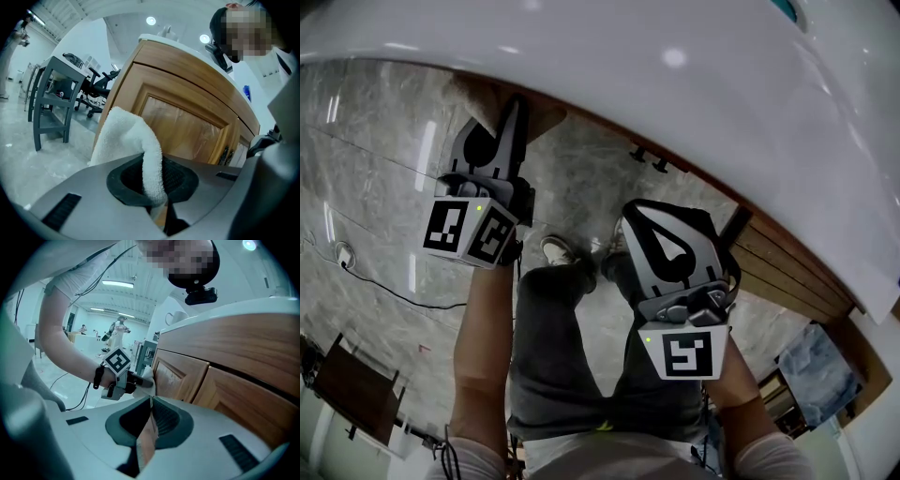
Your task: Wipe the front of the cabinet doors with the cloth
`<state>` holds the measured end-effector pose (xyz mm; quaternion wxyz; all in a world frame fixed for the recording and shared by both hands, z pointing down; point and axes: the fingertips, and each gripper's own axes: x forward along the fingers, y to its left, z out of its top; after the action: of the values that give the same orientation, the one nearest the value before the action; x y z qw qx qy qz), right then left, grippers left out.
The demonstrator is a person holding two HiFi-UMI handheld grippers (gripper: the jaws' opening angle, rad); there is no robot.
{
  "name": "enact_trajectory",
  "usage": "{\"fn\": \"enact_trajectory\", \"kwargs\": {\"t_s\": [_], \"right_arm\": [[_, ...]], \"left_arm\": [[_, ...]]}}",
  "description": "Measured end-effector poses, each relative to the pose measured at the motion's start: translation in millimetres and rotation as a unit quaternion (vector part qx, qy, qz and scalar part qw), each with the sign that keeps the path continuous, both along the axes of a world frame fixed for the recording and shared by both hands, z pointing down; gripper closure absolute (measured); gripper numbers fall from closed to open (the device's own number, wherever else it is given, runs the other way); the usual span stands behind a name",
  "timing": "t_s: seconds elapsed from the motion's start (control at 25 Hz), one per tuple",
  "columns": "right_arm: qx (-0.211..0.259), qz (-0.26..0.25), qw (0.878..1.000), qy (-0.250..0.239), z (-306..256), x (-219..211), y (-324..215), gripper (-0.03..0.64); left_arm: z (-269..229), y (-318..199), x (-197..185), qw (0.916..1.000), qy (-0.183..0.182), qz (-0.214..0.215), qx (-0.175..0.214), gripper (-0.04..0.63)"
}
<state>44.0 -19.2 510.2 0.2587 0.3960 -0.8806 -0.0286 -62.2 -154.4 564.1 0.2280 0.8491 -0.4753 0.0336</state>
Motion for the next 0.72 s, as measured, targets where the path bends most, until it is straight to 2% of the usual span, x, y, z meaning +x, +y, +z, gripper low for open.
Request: {"fn": "enact_trajectory", "kwargs": {"t_s": [0.72], "right_arm": [[-0.014,0.011,1.0,0.002,0.3,11.7,16.5,0.572]], "left_arm": [[6.2,31.2,51.3,0.9988,0.026,0.038,-0.014,0.537]]}}
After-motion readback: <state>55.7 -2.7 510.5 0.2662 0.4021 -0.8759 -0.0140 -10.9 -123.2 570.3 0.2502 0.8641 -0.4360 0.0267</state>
